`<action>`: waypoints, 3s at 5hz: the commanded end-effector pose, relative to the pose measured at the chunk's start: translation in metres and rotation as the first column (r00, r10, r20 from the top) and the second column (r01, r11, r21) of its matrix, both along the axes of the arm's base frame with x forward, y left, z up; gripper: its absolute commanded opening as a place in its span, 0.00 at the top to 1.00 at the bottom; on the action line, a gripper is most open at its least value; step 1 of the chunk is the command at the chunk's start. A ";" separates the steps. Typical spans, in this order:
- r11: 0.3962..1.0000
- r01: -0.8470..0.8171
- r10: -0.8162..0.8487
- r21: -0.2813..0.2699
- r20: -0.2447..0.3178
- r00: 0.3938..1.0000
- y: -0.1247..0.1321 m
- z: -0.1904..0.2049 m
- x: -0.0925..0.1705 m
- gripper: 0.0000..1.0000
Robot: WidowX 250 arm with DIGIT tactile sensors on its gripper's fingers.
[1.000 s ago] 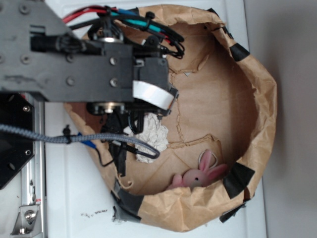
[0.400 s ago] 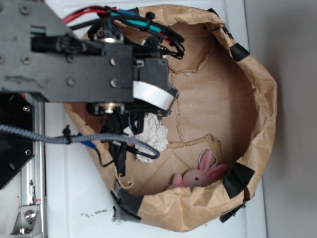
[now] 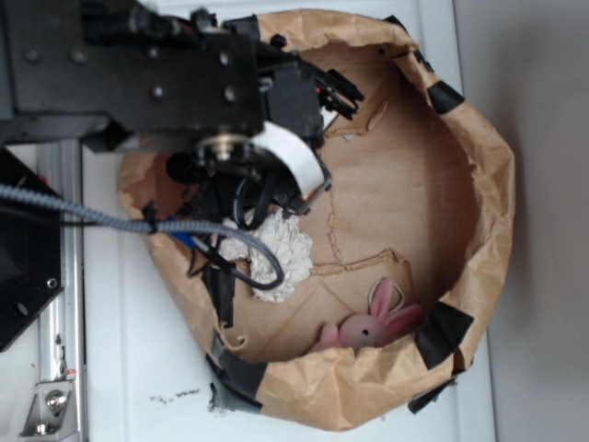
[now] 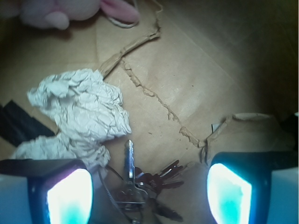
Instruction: Grab the silver keys.
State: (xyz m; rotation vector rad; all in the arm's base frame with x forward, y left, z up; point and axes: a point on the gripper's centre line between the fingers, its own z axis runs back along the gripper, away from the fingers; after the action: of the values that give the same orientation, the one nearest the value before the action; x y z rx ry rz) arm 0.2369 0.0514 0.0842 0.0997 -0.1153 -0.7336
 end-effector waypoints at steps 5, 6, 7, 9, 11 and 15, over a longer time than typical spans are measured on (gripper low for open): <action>0.979 0.202 -0.205 -0.034 -0.099 0.974 0.003 -0.008 -0.023 0.00; 0.978 0.208 -0.209 -0.028 -0.096 0.973 0.002 -0.011 -0.024 0.00; 0.977 0.210 -0.212 -0.025 -0.088 0.973 0.000 -0.012 -0.024 0.00; 0.978 0.202 -0.206 -0.055 -0.063 0.977 -0.004 -0.028 -0.020 0.00; 0.984 0.176 -0.177 -0.036 -0.017 0.984 -0.001 -0.037 -0.020 1.00; 0.985 0.168 -0.168 -0.044 -0.006 0.986 0.000 -0.034 -0.017 1.00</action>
State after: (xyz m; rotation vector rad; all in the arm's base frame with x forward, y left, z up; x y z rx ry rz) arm 0.2158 0.0477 0.0394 0.0163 -0.0971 -0.9245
